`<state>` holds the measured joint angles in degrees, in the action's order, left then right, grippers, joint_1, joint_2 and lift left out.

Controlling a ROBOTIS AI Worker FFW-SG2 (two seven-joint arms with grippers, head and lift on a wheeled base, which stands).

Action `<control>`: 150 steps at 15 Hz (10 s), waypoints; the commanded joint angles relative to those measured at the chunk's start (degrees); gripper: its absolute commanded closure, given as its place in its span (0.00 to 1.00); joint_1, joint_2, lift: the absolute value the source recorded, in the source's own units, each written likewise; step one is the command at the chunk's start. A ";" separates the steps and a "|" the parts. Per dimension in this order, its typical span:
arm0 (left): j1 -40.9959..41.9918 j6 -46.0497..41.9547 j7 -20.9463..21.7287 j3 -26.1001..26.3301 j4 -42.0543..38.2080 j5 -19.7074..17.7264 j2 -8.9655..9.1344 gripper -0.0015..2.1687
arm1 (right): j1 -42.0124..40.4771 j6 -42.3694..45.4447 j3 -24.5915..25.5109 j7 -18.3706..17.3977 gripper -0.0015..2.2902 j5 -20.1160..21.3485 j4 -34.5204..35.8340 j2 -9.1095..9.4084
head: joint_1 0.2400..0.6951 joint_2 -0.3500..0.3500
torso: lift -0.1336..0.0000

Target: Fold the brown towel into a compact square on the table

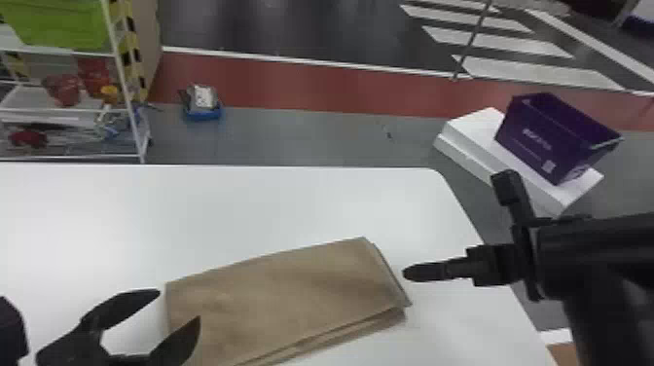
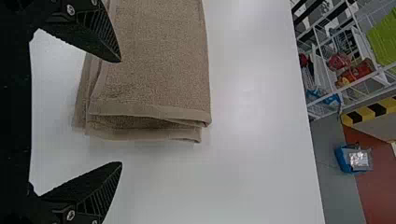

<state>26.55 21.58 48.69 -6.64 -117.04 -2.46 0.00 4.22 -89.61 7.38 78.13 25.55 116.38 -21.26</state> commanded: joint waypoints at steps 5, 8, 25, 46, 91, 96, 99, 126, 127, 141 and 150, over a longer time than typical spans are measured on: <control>-0.01 0.71 0.09 0.49 -0.38 0.00 0.15 0.07 | 0.17 -0.47 -0.79 0.19 0.05 0.73 -3.97 -0.10 | 1.00 0.14 | 0.07; -0.01 0.71 0.18 0.49 -0.47 0.00 0.15 0.07 | 1.05 -0.47 -2.72 0.19 0.06 0.91 -7.40 -0.10 | 1.00 0.13 | 0.07; 0.78 0.88 0.61 -0.57 -1.44 0.00 0.15 0.07 | 4.48 -0.47 -9.40 0.19 0.09 2.67 -10.12 0.87 | 1.00 0.22 | 0.07; 0.78 0.71 0.70 -1.09 -1.00 0.00 0.15 0.07 | 5.36 -0.47 -14.32 0.19 0.47 6.18 -13.29 0.87 | 1.00 0.24 | 0.07; 0.78 0.53 1.05 -2.15 -0.65 -0.35 0.15 0.07 | -7.56 -0.47 -21.71 0.19 0.30 -3.05 13.43 -1.77 | 1.00 0.51 | 0.07; 0.78 0.53 1.14 -2.15 -0.65 -0.35 0.15 0.07 | -2.55 -0.47 -26.37 0.19 0.25 1.88 4.82 -0.71 | 1.00 0.49 | 0.07; 0.87 0.53 1.14 -2.24 -0.56 -0.35 0.15 0.07 | 1.31 -0.47 -27.51 0.19 0.25 4.78 0.86 0.69 | 1.00 0.49 | 0.07; 1.04 -0.70 1.76 -3.91 -0.03 -1.40 0.15 0.07 | 20.30 -0.47 -34.98 0.19 0.13 12.51 -19.09 3.77 | 1.00 0.43 | 0.07; 1.13 -0.88 2.02 -4.26 -0.03 -1.67 0.15 0.07 | 21.70 -0.47 -36.82 0.19 0.13 13.56 -20.85 4.21 | 1.00 0.44 | 0.07; 0.87 -1.05 2.02 -4.43 0.06 -1.76 0.15 0.07 | 22.94 -0.47 -39.64 0.19 0.13 17.34 -21.90 5.53 | 1.00 0.51 | 0.07; 0.52 -0.70 1.84 -3.99 0.14 -1.49 0.15 0.07 | 22.32 -0.47 -41.92 0.19 0.13 19.80 -22.52 5.88 | 1.00 0.46 | 0.07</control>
<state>27.08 20.87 50.53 -10.64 -116.86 -3.96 0.00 25.05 -89.61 -33.71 78.13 44.63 96.34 -16.57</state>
